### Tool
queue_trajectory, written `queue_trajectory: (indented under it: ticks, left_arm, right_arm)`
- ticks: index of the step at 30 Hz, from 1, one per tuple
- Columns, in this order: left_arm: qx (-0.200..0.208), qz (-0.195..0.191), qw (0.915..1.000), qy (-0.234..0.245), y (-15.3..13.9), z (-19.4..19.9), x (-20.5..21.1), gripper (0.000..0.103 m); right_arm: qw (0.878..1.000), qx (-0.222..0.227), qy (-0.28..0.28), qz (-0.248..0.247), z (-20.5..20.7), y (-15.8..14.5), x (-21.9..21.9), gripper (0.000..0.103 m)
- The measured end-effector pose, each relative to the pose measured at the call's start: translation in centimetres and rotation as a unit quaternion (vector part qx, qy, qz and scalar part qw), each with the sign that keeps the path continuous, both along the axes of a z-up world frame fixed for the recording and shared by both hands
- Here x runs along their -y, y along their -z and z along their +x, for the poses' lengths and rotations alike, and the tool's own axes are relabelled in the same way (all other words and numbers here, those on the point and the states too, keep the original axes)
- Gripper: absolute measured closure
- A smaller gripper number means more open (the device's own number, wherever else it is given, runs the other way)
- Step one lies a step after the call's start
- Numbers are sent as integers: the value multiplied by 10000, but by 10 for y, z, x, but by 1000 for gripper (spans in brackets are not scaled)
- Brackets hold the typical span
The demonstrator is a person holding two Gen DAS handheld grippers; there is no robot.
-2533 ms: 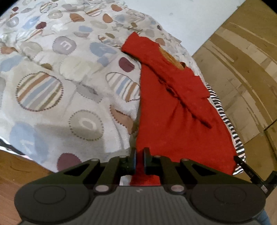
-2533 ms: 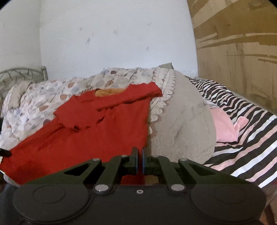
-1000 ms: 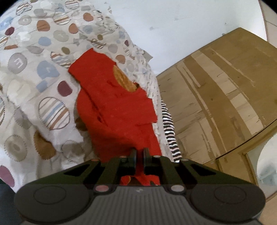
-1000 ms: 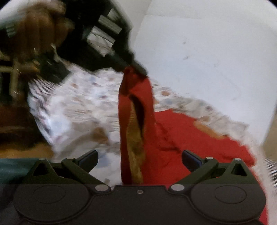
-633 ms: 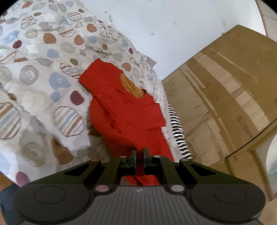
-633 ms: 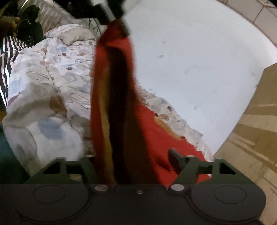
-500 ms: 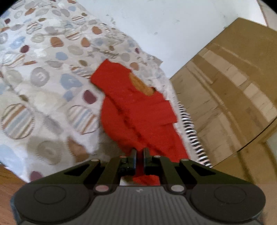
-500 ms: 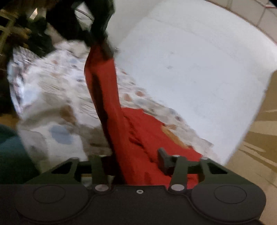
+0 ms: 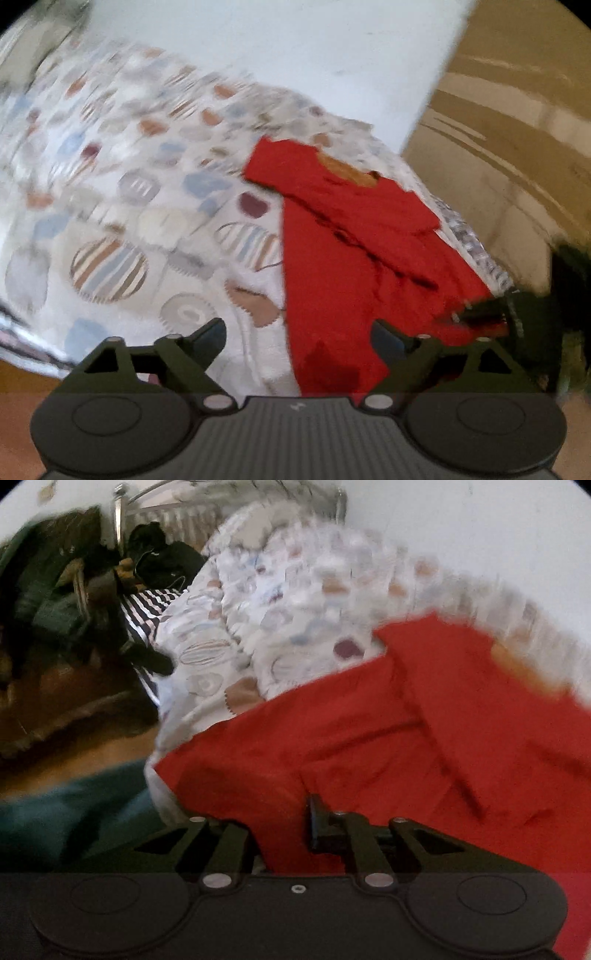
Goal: Fold small clothes
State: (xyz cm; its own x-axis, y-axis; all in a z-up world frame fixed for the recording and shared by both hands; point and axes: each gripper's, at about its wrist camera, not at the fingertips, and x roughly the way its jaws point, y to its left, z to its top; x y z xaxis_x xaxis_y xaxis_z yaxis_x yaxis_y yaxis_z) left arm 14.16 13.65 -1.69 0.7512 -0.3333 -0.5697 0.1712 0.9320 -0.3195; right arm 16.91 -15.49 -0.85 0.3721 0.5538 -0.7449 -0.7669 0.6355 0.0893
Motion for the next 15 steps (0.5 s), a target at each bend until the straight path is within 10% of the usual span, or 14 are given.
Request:
queue_trajectory:
  ticks: [5,15]
  left_arm:
    - [608,875,9912,789,4,-19,48,4]
    - [978,2187,9606,1408,33,-12,132,5]
  right_arm:
    - [9942,-1020,203,264,33,-8,6,90]
    - [9862,-1593,361,252,52,-11,7,90]
